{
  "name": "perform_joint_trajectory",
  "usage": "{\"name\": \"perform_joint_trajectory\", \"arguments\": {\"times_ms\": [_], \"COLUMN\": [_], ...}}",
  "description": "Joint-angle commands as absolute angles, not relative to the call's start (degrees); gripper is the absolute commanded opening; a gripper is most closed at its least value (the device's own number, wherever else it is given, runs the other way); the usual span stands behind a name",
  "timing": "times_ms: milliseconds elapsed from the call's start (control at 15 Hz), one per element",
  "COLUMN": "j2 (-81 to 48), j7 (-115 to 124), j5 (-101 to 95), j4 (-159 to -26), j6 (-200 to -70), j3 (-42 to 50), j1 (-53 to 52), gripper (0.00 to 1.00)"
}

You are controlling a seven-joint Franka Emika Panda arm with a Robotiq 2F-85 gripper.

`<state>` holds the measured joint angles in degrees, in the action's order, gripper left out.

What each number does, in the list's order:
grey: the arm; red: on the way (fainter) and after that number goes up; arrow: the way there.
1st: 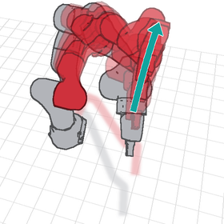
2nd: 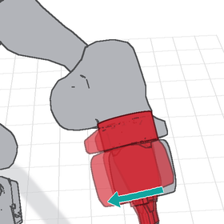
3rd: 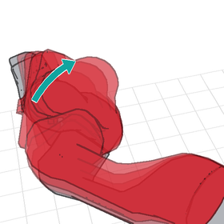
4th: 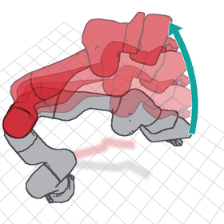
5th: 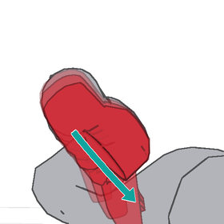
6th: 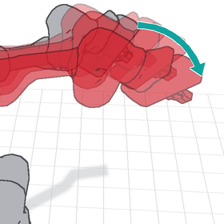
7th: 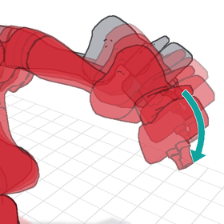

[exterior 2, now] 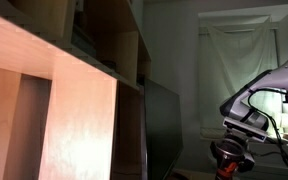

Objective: Pick up the can and place it upright on the table

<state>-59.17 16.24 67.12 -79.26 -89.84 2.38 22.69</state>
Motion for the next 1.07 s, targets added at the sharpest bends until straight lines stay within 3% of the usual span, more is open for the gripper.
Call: {"name": "perform_joint_trajectory", "arguments": {"times_ms": [0, 1000], "j2": [-61.04, -69.45], "j7": [19.88, 30.91], "j5": [68.87, 70.96], "j4": [-76.9, -66.93], "j6": [-92.58, -86.63], "j3": [4.83, 2.91], "j1": [20.08, 21.5], "gripper": [0.07, 0.07]}}
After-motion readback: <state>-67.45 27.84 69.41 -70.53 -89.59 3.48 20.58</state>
